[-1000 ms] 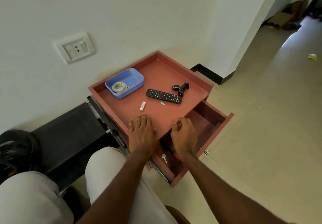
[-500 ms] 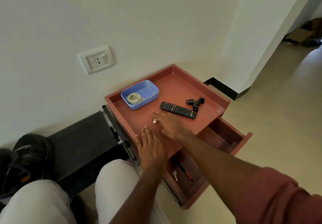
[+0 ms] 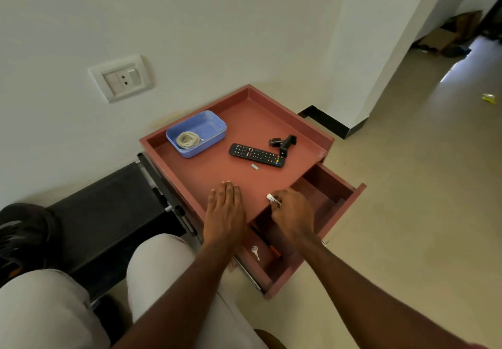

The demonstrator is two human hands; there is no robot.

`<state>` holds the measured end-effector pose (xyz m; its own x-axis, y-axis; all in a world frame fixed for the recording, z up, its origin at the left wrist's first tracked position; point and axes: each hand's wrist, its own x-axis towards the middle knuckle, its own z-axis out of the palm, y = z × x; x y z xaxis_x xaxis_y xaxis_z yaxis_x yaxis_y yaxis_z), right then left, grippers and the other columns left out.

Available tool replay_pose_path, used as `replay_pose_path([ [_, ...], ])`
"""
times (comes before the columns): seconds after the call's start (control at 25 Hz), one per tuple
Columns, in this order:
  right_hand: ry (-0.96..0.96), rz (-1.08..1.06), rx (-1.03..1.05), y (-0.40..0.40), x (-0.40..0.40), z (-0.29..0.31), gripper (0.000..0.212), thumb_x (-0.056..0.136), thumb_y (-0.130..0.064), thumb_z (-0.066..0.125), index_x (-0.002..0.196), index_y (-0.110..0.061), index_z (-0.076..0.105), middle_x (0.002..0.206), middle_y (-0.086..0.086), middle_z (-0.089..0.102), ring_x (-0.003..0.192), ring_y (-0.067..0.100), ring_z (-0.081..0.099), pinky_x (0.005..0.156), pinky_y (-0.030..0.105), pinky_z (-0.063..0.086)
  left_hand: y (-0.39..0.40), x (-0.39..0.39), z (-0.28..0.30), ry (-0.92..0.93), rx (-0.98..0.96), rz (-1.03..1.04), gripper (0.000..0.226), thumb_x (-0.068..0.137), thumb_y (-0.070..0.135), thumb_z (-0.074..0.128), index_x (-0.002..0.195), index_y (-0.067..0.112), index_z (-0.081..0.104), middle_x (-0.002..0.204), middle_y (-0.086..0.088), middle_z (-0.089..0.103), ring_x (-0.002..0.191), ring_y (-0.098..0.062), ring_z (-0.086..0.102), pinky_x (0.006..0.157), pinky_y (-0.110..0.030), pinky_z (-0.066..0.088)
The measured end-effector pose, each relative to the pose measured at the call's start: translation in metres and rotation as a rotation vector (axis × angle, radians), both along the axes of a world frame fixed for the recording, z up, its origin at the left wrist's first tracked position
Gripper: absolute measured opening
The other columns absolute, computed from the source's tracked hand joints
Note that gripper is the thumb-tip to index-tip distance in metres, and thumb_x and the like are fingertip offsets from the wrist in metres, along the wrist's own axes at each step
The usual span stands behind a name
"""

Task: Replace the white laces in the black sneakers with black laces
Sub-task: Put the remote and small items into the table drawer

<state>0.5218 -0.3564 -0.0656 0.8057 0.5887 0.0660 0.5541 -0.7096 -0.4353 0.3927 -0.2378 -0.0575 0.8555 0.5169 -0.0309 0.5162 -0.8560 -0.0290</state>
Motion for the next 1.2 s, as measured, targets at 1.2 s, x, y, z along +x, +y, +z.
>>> replay_pose_path([
  [1.2, 0.032, -0.147, 0.18, 0.001, 0.042, -0.002, 0.021, 0.095, -0.014, 0.064, 0.116, -0.016, 0.065, 0.116, -0.003, 0.059, 0.098, 0.013, 0.057, 0.073, 0.03, 0.051, 0.02, 0.004, 0.013, -0.153, -0.149, 0.112, 0.061, 0.103, 0.04, 0.047, 0.159, 0.022, 0.033, 0.167, -0.003, 0.031, 0.155, -0.023, 0.025, 0.126, -0.053, 0.013],
])
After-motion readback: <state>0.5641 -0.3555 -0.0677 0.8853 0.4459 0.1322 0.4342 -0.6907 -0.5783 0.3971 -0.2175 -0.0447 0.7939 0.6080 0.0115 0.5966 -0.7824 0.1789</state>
